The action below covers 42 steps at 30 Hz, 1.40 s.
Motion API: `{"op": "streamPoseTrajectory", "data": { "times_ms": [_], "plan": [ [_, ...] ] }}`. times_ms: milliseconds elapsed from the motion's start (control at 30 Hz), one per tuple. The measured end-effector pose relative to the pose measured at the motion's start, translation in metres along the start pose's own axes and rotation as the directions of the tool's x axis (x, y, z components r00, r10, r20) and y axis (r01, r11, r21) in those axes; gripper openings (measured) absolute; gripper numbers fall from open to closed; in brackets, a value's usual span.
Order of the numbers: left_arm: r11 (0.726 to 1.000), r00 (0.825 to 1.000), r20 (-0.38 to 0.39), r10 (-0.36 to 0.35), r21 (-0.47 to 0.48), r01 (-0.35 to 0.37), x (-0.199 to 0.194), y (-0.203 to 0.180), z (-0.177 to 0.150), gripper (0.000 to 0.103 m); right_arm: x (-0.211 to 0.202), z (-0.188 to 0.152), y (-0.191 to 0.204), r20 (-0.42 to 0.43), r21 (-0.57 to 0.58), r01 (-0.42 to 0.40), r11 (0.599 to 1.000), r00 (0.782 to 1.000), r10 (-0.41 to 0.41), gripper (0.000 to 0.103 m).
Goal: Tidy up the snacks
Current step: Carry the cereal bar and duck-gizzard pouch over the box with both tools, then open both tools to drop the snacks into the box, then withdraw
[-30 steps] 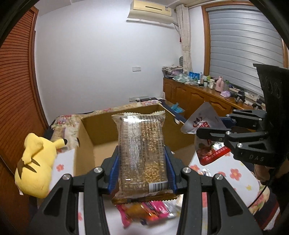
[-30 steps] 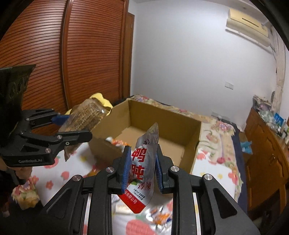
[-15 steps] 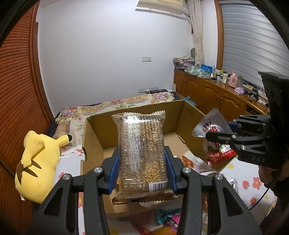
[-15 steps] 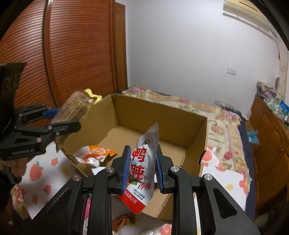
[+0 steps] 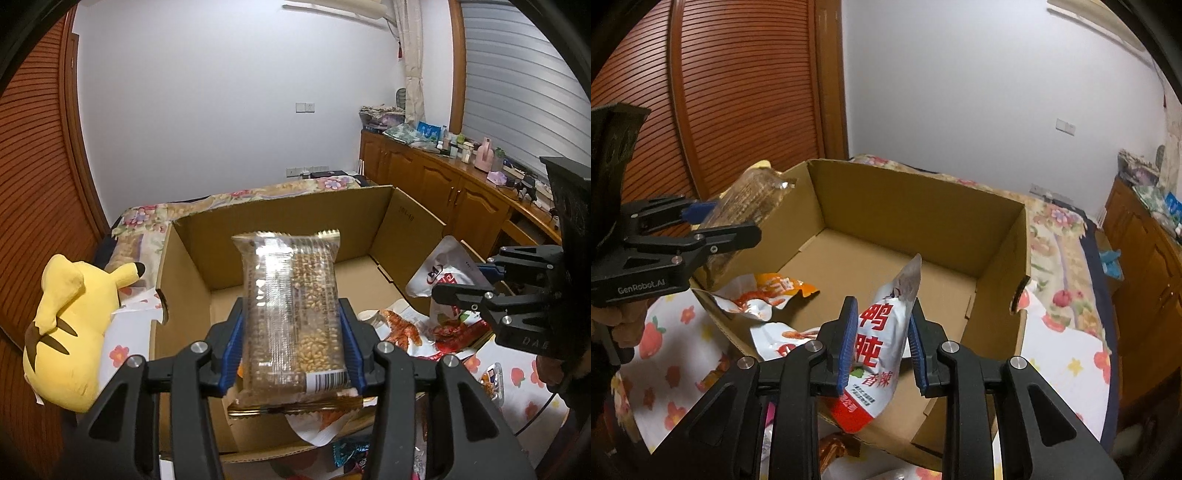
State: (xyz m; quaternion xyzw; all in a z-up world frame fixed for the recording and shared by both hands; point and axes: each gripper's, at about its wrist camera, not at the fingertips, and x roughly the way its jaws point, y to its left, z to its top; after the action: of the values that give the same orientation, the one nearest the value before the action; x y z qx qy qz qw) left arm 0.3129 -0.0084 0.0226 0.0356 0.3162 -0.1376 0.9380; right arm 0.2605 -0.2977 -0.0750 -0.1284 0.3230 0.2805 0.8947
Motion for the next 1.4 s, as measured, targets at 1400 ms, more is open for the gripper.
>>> {"op": "streamPoseTrajectory", "data": {
  "times_ms": [1400],
  "plan": [
    [0.998,0.998,0.035,-0.051,-0.026,0.052,-0.087,-0.026,-0.112,0.068,-0.078,-0.121,0.002,-0.025,0.155,0.111,0.982,0.994,-0.108,0.064]
  ]
}}
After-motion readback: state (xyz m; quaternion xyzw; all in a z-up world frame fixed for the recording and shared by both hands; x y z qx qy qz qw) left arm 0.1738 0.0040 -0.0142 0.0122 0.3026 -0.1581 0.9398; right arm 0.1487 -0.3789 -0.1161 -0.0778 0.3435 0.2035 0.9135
